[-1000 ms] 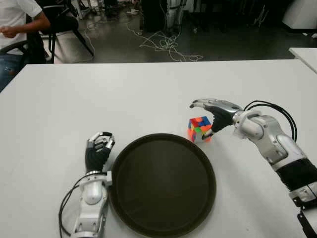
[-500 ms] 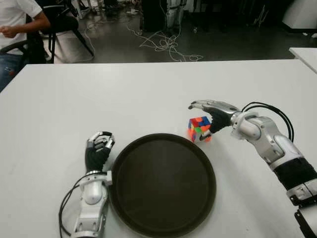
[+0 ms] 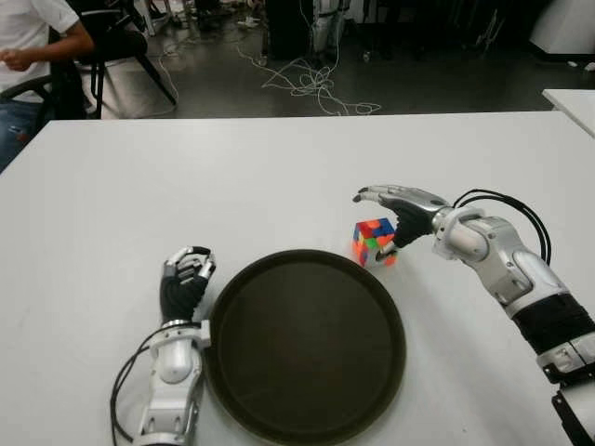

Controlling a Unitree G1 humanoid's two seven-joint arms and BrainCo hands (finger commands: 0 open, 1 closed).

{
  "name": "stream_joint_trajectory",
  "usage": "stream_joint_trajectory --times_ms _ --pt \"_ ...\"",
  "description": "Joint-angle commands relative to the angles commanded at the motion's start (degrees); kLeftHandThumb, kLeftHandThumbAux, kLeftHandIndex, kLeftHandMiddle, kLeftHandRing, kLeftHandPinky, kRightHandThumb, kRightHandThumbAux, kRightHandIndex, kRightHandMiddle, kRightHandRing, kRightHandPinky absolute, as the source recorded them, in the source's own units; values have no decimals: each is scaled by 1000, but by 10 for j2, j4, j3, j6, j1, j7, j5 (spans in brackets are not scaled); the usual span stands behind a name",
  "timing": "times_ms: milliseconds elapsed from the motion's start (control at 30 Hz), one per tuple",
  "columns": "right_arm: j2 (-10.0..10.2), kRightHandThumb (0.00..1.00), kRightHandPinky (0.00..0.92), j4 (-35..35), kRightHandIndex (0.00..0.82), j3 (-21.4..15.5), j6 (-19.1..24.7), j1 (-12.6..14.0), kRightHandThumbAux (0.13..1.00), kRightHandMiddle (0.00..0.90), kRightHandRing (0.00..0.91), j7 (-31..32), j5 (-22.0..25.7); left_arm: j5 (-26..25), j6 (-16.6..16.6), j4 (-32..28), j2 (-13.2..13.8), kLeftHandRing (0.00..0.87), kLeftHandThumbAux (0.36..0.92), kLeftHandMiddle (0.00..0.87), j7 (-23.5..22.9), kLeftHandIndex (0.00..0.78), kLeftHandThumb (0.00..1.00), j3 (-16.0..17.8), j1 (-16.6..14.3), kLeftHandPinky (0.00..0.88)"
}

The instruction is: Pick up the Rubik's Cube and put it in the plate

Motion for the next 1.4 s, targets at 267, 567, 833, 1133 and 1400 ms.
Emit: stream_joint_trajectory --times_ms 267,567,833,1133,1400 --pt "0 0 3 0 0 1 2 3 830 0 0 4 0 -3 10 -5 -3 834 704 811 0 444 706 2 2 841" --pt "4 0 1 14 0 5 3 8 839 0 0 -2 -1 -15 5 -5 -3 840 705 819 -10 444 708 4 3 842" --pt "9 0 0 34 0 3 -3 12 834 0 0 -5 9 -13 0 -3 -1 843 704 822 -9 444 707 3 3 844" --pt "10 0 8 42 0 5 -7 14 866 0 0 -8 8 -11 16 -18 -4 835 705 812 -6 443 707 1 9 841" --pt "7 0 8 36 0 0 -8 18 880 0 0 -5 13 -4 15 -13 -2 835 704 811 -4 444 708 -1 7 839"
